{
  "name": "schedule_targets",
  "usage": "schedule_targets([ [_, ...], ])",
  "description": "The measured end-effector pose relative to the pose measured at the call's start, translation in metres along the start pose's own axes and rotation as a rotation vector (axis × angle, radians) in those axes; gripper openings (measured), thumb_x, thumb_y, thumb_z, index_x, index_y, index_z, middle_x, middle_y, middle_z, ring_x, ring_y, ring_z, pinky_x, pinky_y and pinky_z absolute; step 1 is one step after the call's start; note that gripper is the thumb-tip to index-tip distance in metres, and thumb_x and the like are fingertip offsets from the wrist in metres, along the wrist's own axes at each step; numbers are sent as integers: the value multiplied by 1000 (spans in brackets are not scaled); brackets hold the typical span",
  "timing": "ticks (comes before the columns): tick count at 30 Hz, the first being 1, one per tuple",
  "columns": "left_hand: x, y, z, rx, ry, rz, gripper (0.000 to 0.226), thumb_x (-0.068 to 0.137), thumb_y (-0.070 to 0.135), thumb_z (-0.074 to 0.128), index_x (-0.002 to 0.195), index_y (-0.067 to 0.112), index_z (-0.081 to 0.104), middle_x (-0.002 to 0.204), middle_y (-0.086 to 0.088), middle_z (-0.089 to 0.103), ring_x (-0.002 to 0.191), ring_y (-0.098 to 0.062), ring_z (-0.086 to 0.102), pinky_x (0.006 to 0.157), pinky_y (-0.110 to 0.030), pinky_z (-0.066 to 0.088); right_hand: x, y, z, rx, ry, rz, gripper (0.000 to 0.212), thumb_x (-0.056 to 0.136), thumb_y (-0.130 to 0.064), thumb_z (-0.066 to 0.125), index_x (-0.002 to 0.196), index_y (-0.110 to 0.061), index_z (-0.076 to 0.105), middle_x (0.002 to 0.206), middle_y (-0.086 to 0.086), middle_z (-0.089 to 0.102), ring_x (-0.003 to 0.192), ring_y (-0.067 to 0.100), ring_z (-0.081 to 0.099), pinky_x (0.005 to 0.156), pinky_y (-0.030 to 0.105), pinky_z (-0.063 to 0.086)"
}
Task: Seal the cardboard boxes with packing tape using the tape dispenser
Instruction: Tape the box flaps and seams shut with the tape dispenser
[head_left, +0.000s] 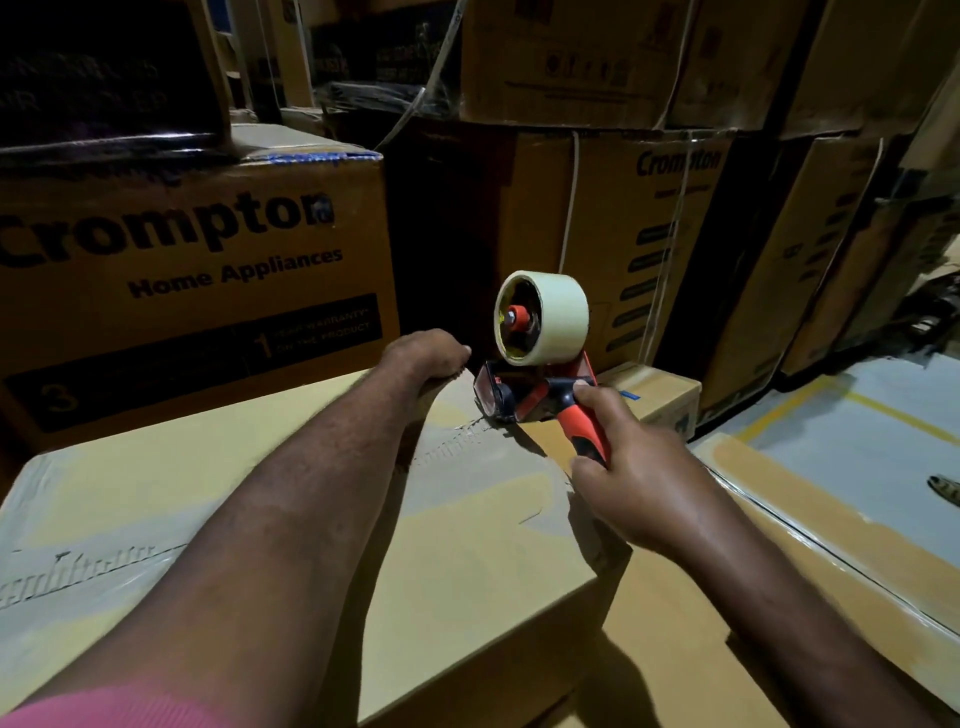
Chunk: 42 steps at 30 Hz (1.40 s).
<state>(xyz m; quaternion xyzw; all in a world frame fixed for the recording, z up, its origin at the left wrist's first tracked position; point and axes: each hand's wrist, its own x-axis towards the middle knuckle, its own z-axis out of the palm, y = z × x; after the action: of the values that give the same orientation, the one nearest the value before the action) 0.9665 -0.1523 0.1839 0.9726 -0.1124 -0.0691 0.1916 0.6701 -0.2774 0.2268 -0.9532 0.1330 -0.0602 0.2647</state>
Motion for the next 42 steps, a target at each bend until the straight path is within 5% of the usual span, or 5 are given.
schedule_targets([
  [13,-36,1,-9,-177,383,241,25,105,35,55,108,15,70,95,-2,67,86,-19,66,67,-35,53,-49,18,-8,2,-8,24,70,100,-29,54,150,-48,8,139,7,55,81,8,53,55,10,38],
  [25,-57,26,9,317,-144,449,36,95,53,57,100,22,74,97,-1,71,94,-21,66,90,-43,56,-50,19,-14,73,-38,37,69,97,-23,54,148,-47,14,96,-5,47,75,17,65,64,36,61],
  [35,-74,35,17,390,-157,413,47,106,46,32,143,32,56,166,3,28,157,-20,0,118,-67,-14,-89,38,-27,96,-40,128,70,98,-25,57,149,-47,16,115,5,53,62,13,68,42,14,44],
  [39,-108,34,18,342,255,516,40,106,47,42,111,24,75,119,3,72,121,-21,60,115,-57,28,-99,35,-23,112,-19,141,71,98,-23,55,151,-46,13,116,6,52,64,17,67,42,18,45],
  [42,-142,31,16,17,150,590,32,104,40,54,99,18,77,91,2,72,77,-13,62,65,-28,45,-101,32,-22,116,-16,140,71,98,-22,55,151,-45,13,116,6,52,64,19,68,42,19,46],
])
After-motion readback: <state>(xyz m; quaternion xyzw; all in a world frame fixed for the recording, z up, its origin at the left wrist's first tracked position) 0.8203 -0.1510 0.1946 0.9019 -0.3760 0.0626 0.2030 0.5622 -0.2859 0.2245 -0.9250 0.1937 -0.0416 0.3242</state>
